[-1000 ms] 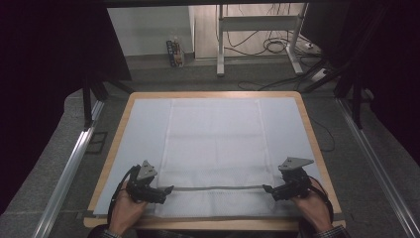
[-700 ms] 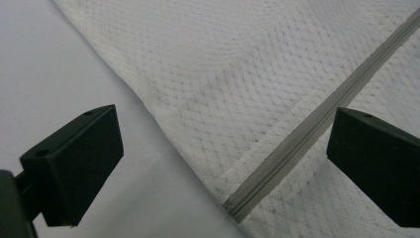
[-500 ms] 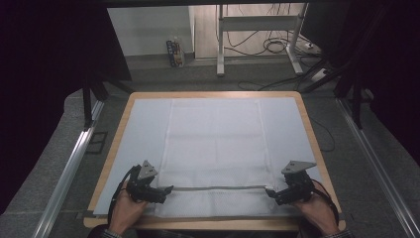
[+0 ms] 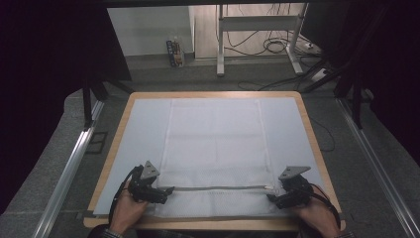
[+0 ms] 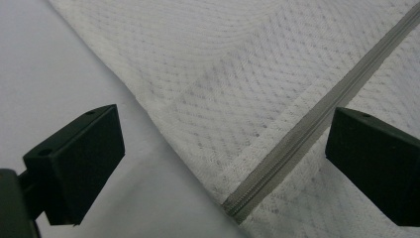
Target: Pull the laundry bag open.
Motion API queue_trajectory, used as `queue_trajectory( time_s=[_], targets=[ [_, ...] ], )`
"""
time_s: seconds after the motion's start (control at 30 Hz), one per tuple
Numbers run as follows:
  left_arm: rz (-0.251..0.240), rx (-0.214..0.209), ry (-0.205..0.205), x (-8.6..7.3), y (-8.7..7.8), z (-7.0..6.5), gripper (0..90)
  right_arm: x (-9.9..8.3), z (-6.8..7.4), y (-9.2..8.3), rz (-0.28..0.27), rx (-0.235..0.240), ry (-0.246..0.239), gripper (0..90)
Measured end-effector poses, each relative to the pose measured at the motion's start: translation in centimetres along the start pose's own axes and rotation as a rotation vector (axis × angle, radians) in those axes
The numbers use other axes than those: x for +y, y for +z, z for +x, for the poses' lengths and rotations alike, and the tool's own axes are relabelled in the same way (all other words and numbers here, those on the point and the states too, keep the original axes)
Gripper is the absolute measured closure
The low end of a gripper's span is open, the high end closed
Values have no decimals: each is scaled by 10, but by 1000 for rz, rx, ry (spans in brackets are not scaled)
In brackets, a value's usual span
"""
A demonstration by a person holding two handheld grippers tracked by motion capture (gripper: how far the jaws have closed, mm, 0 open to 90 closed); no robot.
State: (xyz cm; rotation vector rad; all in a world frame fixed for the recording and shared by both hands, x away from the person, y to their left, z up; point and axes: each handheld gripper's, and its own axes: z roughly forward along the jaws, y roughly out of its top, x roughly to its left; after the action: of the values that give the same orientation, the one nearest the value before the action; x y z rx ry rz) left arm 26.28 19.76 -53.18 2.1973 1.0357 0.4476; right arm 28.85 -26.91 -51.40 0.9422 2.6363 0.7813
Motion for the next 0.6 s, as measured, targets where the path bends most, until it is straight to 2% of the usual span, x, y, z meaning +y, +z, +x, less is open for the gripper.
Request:
queue_trajectory(
  time_s=[0.13, 0.27, 0.43, 0.47, 0.6],
  targets=[
    [-1, 8, 13, 1, 0, -2, 18, 1, 8, -2, 4, -7, 3, 405],
    [-4, 11, 19, 1, 0, -3, 21, 0, 13, -4, 1, 9, -10, 553],
    [-8, 4, 18, 3, 1, -4, 24, 0, 11, -5, -12, 6, 7, 771],
    [-9, 2, 15, 4, 1, -4, 26, 0, 11, -5, -15, 13, 5, 804],
    [-2, -1, 20, 5, 2, -5, 29, 0, 11, -6, -25, 19, 2, 842]
  ],
)
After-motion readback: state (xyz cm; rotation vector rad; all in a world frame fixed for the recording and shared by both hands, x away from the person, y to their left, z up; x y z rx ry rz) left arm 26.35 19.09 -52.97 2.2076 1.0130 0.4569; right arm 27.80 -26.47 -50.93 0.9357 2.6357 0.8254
